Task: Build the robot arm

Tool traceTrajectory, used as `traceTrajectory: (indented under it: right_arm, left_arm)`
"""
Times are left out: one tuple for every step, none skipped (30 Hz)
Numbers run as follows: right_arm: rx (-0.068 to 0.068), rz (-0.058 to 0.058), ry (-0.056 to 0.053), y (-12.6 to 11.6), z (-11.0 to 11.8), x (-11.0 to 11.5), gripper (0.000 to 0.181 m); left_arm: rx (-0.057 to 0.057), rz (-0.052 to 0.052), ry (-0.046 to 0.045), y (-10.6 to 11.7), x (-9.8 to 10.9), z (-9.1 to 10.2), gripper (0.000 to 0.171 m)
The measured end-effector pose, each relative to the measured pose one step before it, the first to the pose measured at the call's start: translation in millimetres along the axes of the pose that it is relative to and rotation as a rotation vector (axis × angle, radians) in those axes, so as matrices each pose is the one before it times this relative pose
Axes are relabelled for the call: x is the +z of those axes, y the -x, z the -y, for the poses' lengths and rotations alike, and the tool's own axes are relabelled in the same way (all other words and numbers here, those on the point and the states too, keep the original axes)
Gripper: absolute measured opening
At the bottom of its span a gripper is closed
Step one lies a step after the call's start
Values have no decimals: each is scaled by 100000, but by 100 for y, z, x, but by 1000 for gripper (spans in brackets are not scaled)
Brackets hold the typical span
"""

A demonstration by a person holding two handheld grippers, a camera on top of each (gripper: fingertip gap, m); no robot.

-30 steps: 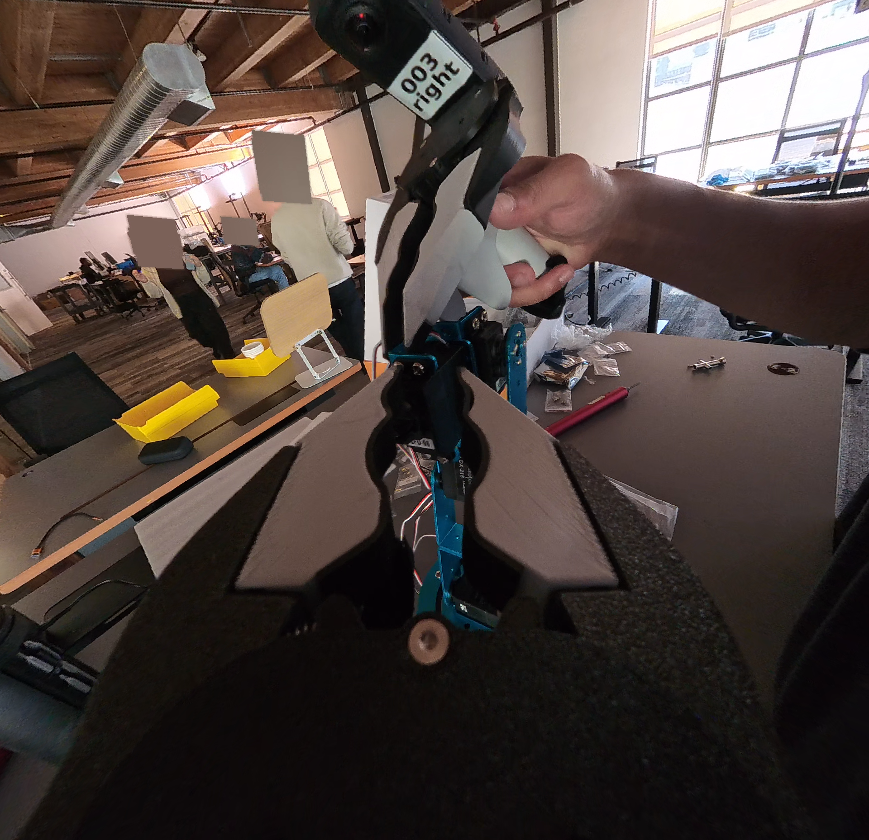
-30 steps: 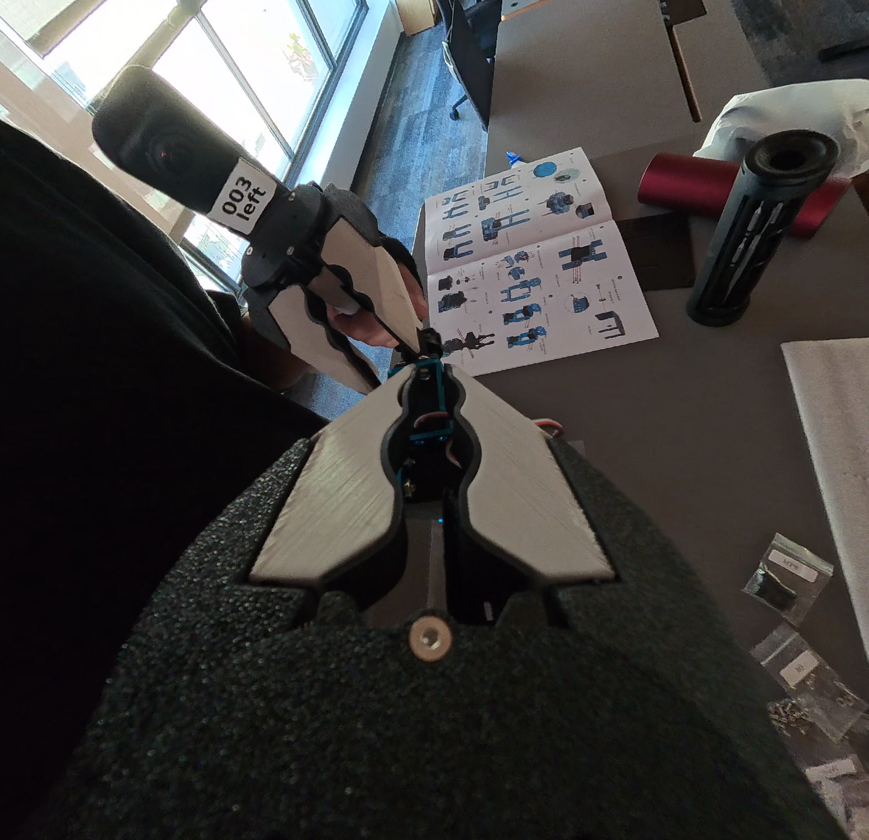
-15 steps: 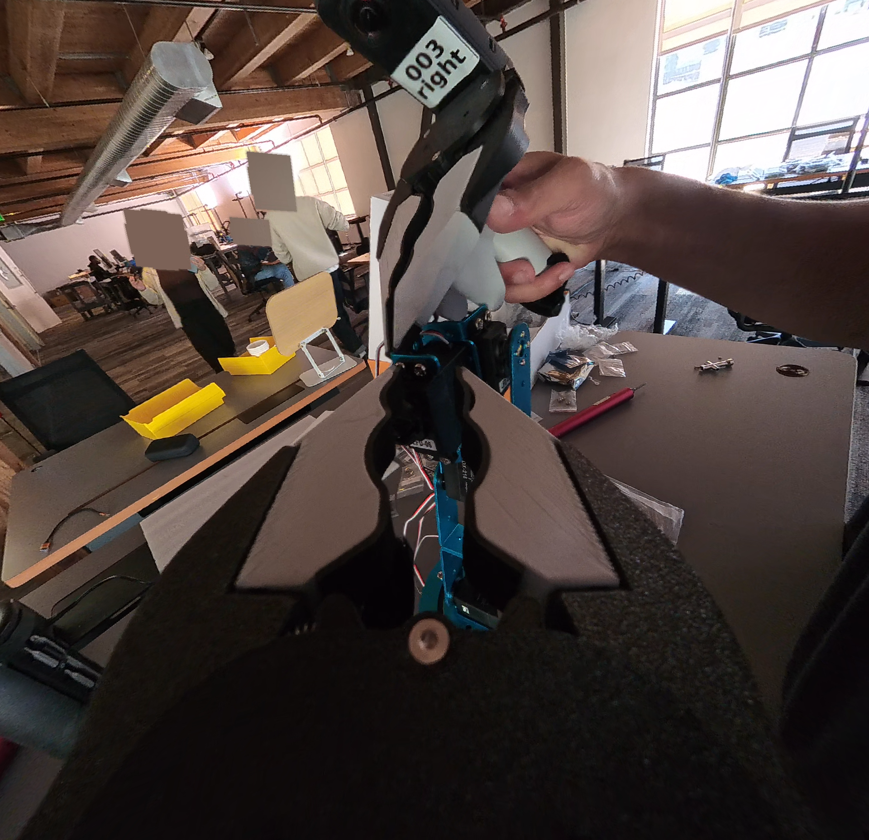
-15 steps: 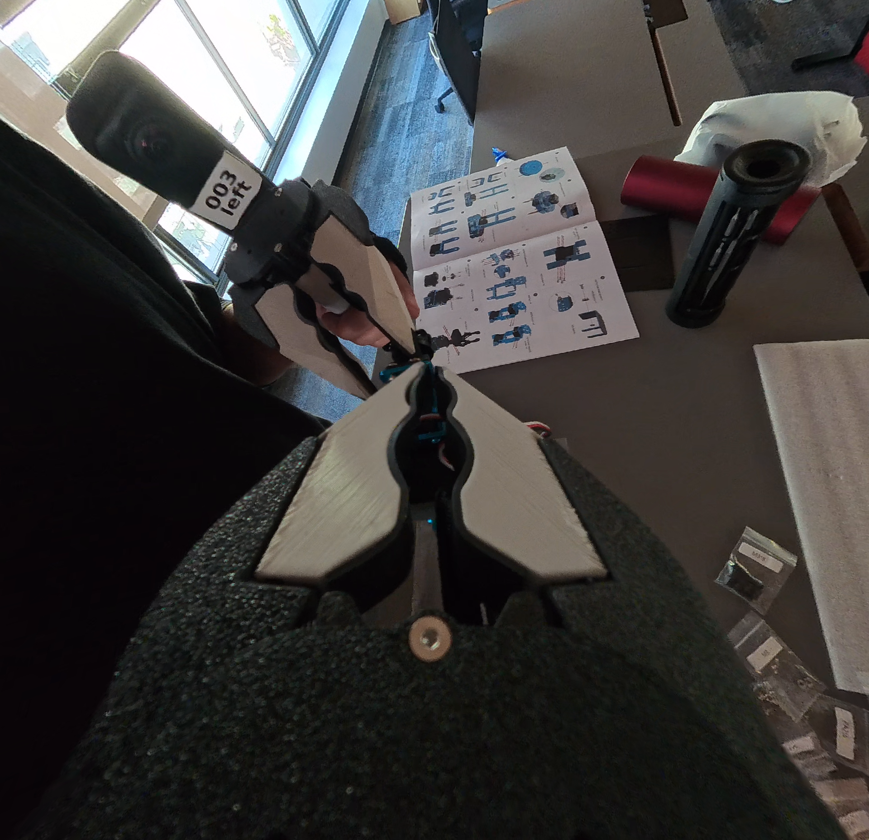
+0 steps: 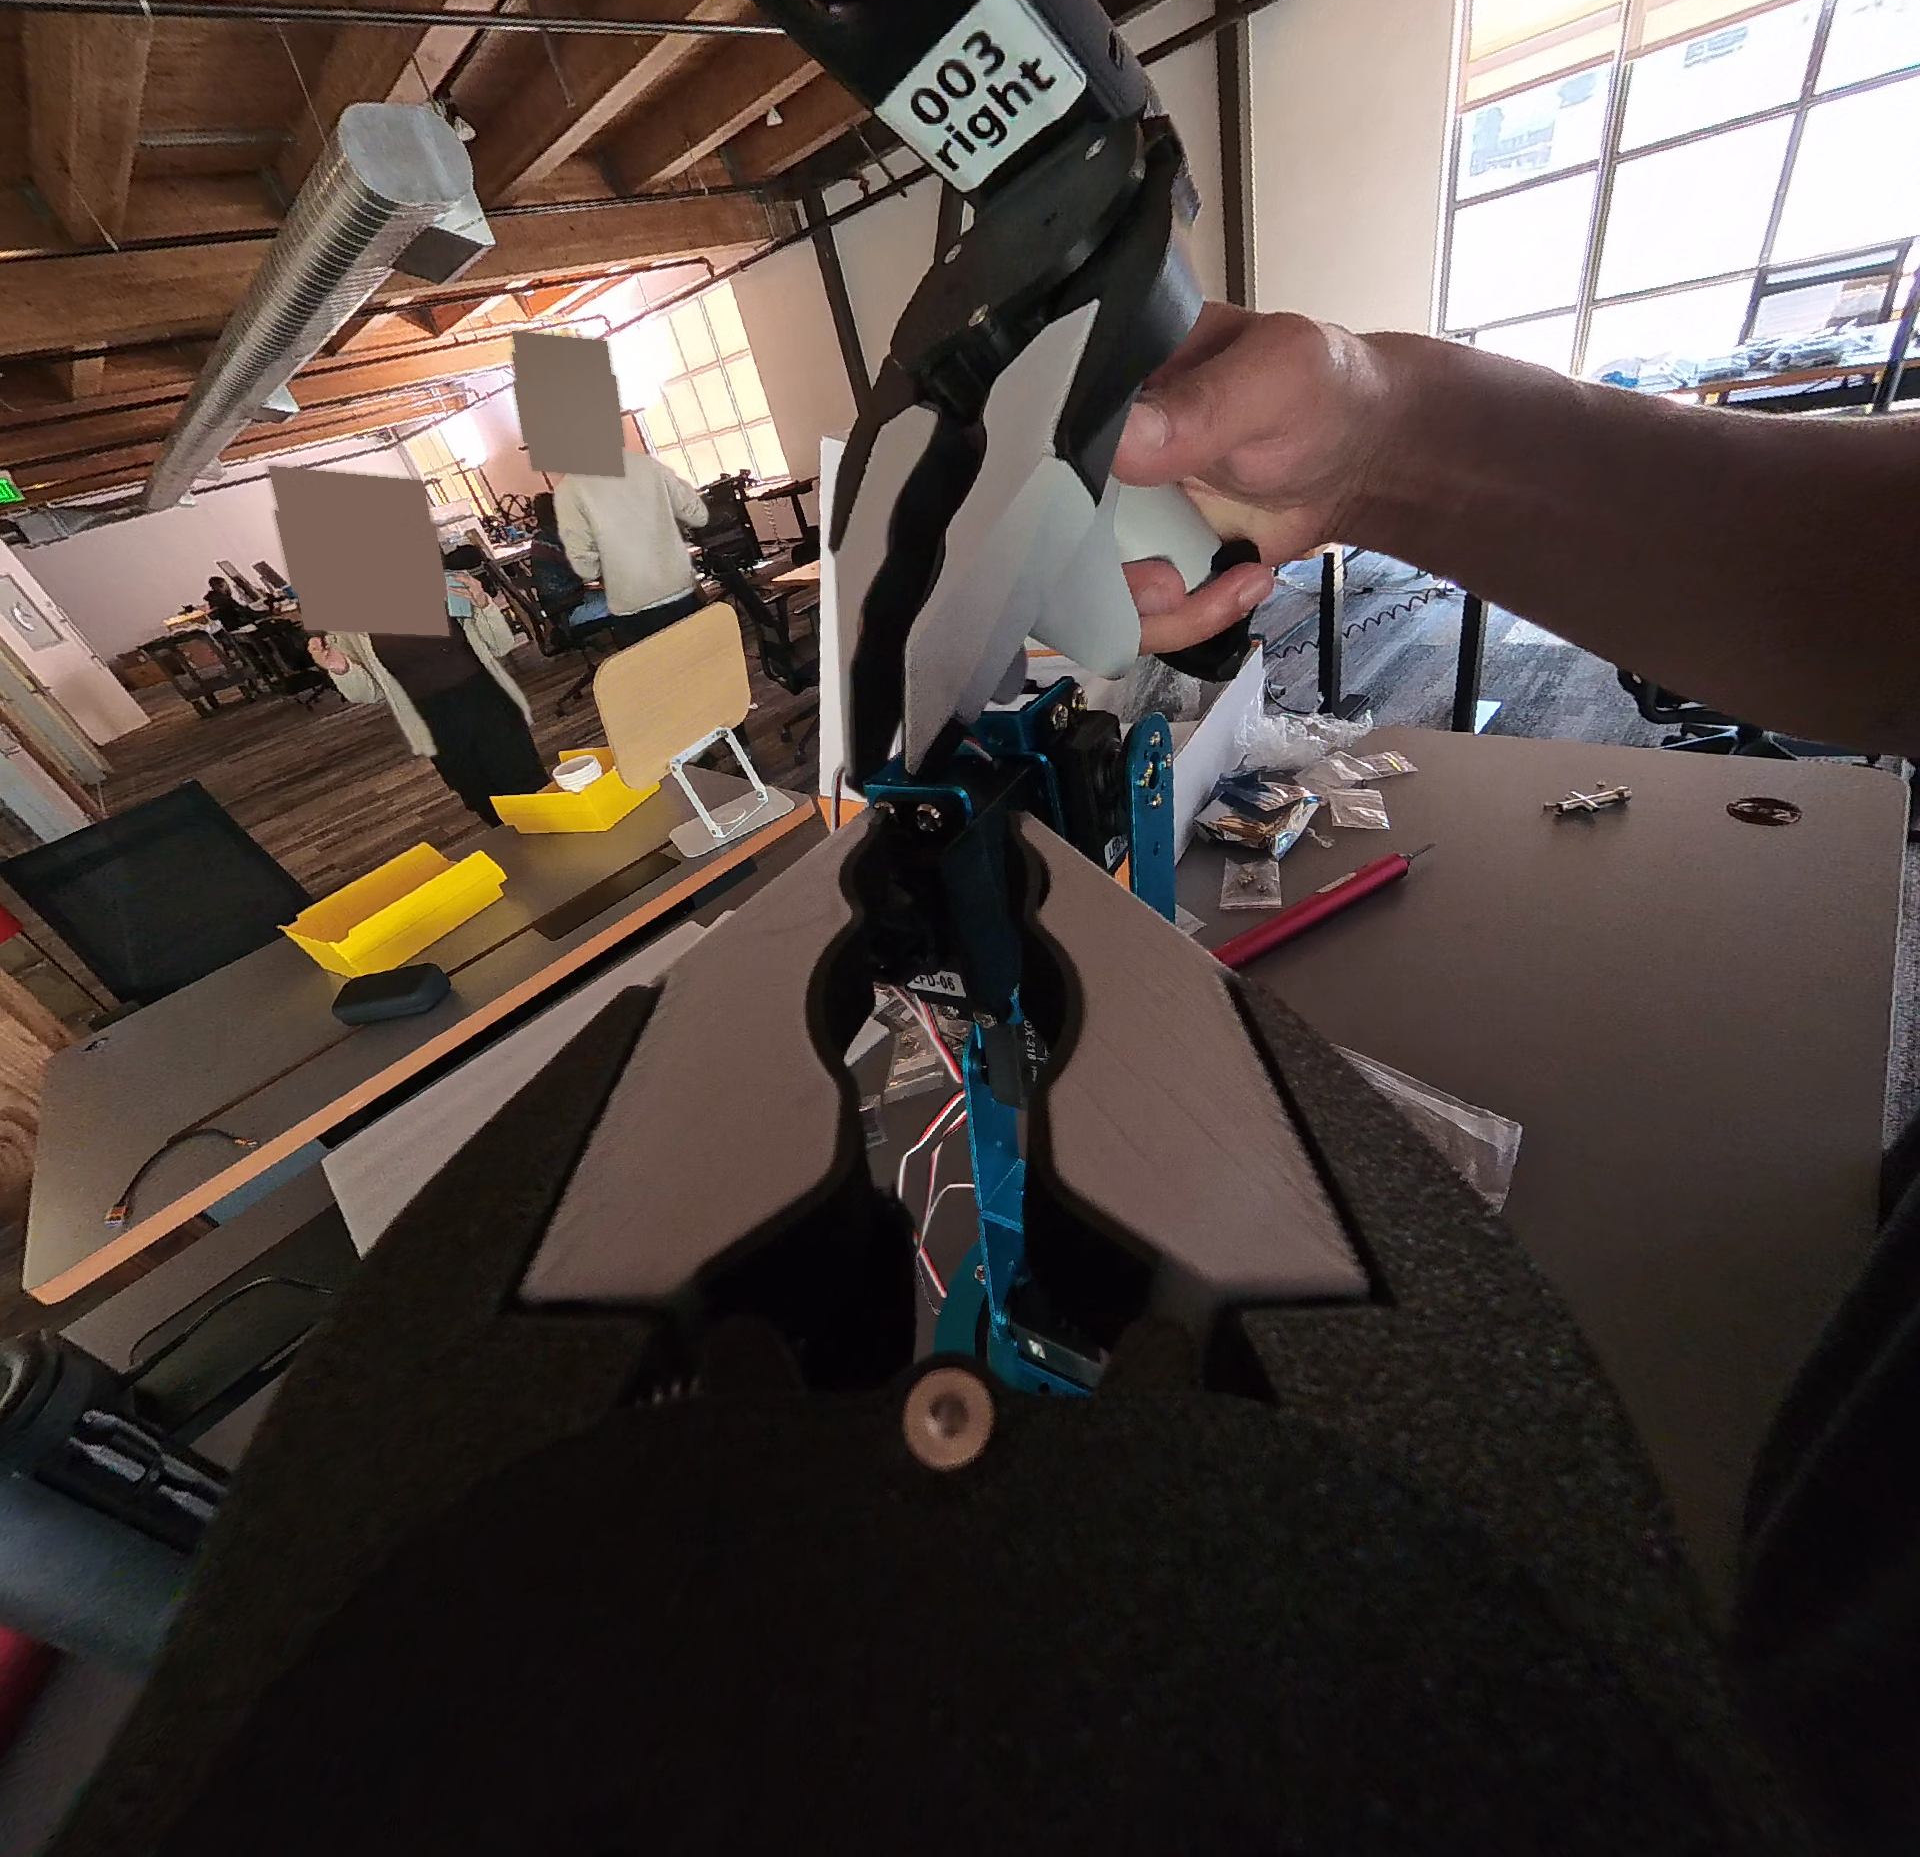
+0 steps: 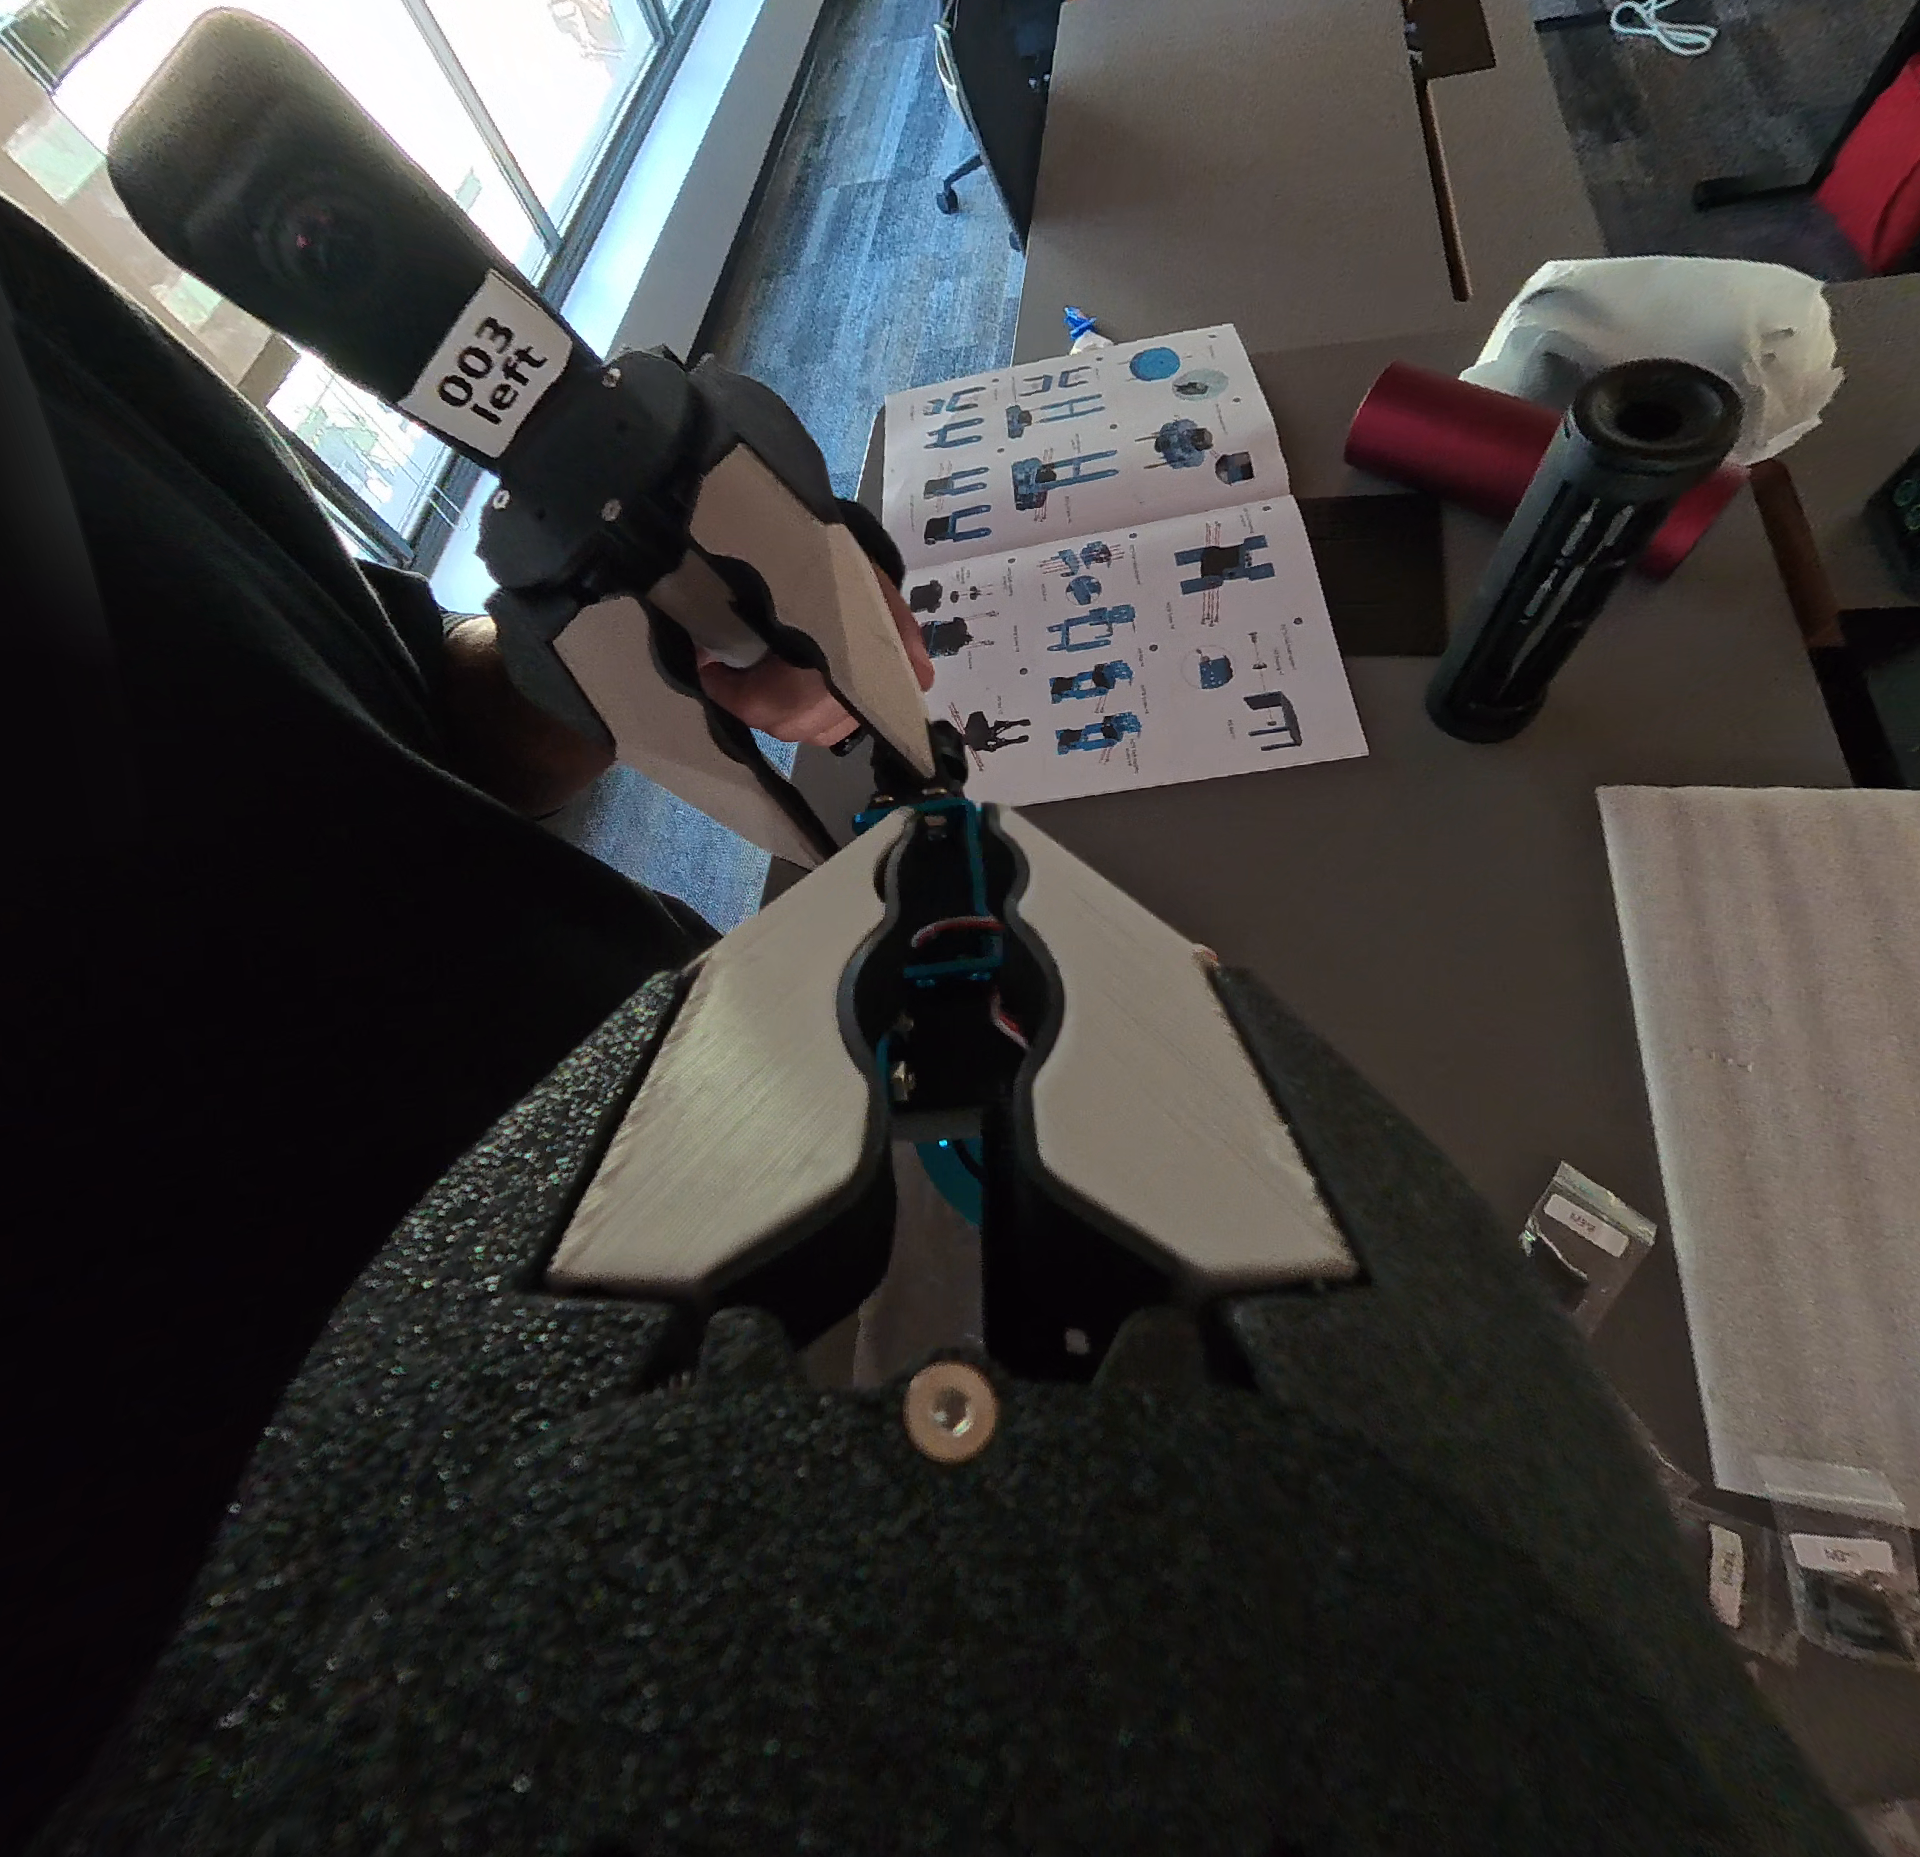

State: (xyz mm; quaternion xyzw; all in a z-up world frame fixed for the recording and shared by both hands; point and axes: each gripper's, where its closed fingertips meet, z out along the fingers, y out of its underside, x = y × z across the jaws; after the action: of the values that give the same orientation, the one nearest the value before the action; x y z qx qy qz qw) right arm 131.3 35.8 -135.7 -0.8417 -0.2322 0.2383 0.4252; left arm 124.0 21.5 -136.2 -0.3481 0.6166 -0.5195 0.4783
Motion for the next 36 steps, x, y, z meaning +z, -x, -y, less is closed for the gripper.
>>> traceTrajectory:
  right_arm:
    - [-188,-263,237,-40,5,9,10]
    - [-17,122,53,0,-13,19,10]
    - [-119,56,-80,23,-12,16,10]
    - [-94,14,-97,7,-27,4,10]
    - [582,456,0,22,-39,2,11]
    - [501,582,110,-3,-28,1,11]
    - [37,318,111,-32,-9,8,11]
    - [442,317,203,-9,13,15,11]
    - [829,714,288,-7,1,12,10]
    - [999,923,-139,13,8,2,10]
    - [1064,878,-290,-3,6,-15,9]
    - [1034,791,-299,13,10,-20,9]
    - [486,489,-83,13,6,-12,9]
    - [-192,-68,-10,-10,19,-3,9]
    - [-151,-130,158,1,6,10,8]
    - [-136,-77,225,6,10,6,8]
    - [-117,-35,207,-11,7,5,8]
    - [-164,10,261,1,2,-10,8]
    - [-414,-119,162,-7,8,-2,8]
    - [-285,-118,92,-11,0,7,8]
    - [-110,-276,-7,-24,28,15,7]
    - [-26,-138,-217,-14,32,21,7]
    - [456,285,-362,-6,10,19,7]
    - [-44,340,-510,20,9,2,8]
    - [-395,-23,-477,12,6,-2,8]
    - [234,232,-429,32,-1,2,8]
    - [-253,189,-699,9,9,-56,9]
    - [-1015,-1187,-816,-140,58,-169,8]
    - [-928,-677,-665,-23,53,-217,14]
    - [18,1808,1085,391,-133,-123,25]
    - [-200,1752,1737,442,-171,-2,34]
    - [-1257,-1633,1203,3,-108,87,36]
    - [-2214,-2449,1386,-120,-164,182,35]
    - [-2077,-1398,1327,30,-128,221,33]
    - [-1331,-657,296,100,34,219,30]
    - [-624,-658,348,19,24,182,28]
  left_arm:
    - [-143,-87,-13,45,-21,-4,21]
    - [-411,-156,-134,11,-22,4,21]
    - [-320,11,-233,3,-15,-4,21]
    - [-133,113,-167,3,-10,-7,21]
    - [-54,115,-81,-1,9,-6,21]
    - [67,193,68,9,14,6,21]
    - [282,341,182,36,9,-8,21]
    - [385,326,130,32,-7,-9,21]
    - [159,202,-23,23,-5,-13,21]
    - [-180,80,-140,12,-6,6,21]
    - [-323,110,-151,6,-5,8,21]
    - [-132,175,-121,4,11,9,20]
    - [102,239,-27,10,11,0,21]
    - [304,316,81,23,-4,-12,21]
    - [420,230,97,19,-5,-14,21]
    - [278,137,73,17,-9,-5,21]
    - [96,76,58,17,-4,-8,21]
    - [44,39,38,8,-3,-5,21]
    - [155,138,72,12,1,-6,21]
    - [315,255,102,27,1,-17,21]
    - [247,293,33,32,-6,-19,21]
    - [2,140,-21,31,-23,-10,21]
    - [-215,-103,-39,17,-21,5,21]
    - [-283,-187,-98,-2,-17,3,21]
    - [-177,-37,-107,-2,-8,11,21]
    - [56,34,-84,1,-13,3,21]
    - [141,-164,1,-20,3,12,21]
    - [42,-223,-22,-27,24,23,21]
    - [91,-92,50,-12,31,15,21]
    - [286,7,140,6,18,15,21]
    - [299,42,150,13,5,-7,21]
    - [109,12,95,2,-4,-1,21]
    - [-22,1,11,-1,-1,-2,21]
    - [-16,31,-83,-9,9,4,21]
    - [-44,55,-95,5,16,3,21]
    - [5,241,117,21,26,-24,20]
